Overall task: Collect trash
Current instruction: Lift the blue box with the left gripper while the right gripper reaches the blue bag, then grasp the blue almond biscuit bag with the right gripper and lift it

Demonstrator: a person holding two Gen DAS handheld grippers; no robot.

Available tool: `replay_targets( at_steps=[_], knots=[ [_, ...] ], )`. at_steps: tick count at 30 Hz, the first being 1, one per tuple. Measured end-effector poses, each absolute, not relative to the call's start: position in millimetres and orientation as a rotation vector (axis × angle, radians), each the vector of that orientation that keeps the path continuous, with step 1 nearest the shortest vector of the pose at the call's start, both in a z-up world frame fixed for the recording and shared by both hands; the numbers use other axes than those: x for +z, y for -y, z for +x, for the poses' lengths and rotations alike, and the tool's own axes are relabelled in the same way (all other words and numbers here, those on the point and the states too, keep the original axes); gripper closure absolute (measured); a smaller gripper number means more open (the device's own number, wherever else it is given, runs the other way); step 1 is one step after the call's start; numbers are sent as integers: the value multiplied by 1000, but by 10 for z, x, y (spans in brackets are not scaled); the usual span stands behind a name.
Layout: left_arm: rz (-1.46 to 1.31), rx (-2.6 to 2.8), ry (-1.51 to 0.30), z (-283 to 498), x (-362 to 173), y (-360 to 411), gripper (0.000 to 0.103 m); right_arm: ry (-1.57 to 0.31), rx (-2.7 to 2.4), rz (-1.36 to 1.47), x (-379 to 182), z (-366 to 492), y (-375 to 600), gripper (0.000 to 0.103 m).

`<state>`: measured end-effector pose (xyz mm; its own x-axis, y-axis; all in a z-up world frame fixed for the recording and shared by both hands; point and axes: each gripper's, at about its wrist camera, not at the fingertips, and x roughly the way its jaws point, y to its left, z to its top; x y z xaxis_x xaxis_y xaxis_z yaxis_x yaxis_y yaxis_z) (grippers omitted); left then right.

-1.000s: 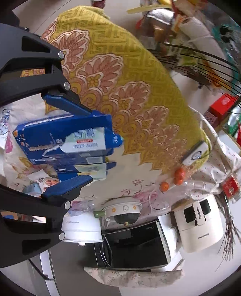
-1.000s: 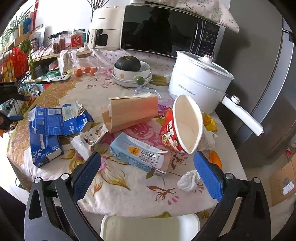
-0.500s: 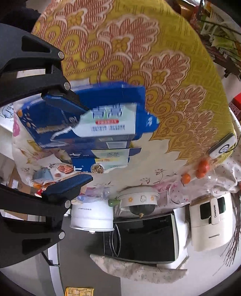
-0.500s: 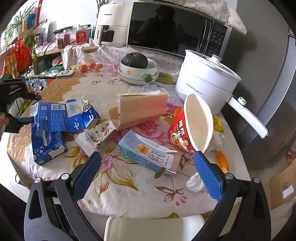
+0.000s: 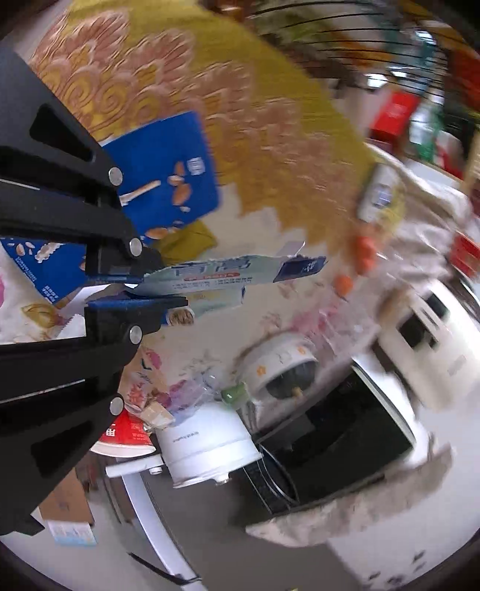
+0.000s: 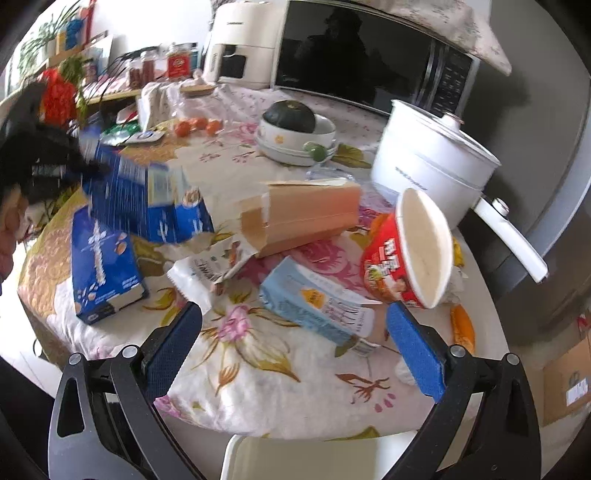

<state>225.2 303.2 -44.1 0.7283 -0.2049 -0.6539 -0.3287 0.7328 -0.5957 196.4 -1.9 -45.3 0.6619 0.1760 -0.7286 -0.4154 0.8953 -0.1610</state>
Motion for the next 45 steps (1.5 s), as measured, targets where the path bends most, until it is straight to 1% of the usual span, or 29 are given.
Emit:
replay_targets(
  at_steps=[5,9,13,16,20,24,33,38,40,45],
  knots=[
    [-689,91,-553,1915,71,-3161,98,-810,429,-260,-511,1955,-181,7],
    [-579,173,-366,1565,481,-3244,98,-859,502,-206,-541,2055,-545,7],
    [-514,224,-240,1238,742,-3385,97,-877,574,-292,-526,2138,-1106,7],
    [-505,243,-189,1029,833,-3537,97,-901,622,-366,-551,2189,-1498,7],
    [-536,253,-148,819,879,-3753,97,-959,698,-444,-669,2230,-2008,7],
    [-556,260,-132,670,900,-3926,97,-1016,729,-504,-810,2270,-2317,7],
    [-571,243,-131,596,885,-3967,97,-1095,731,-581,-1006,2396,-2670,7],
    [-571,243,-132,601,880,-3939,97,-1178,697,-556,-1178,2476,-2697,7],
    [-581,243,-134,602,872,-3956,97,-1196,696,-491,-1199,2503,-2635,9],
    [-583,241,-143,627,863,-3932,97,-1155,693,-408,-1114,2468,-2462,12]
  ],
)
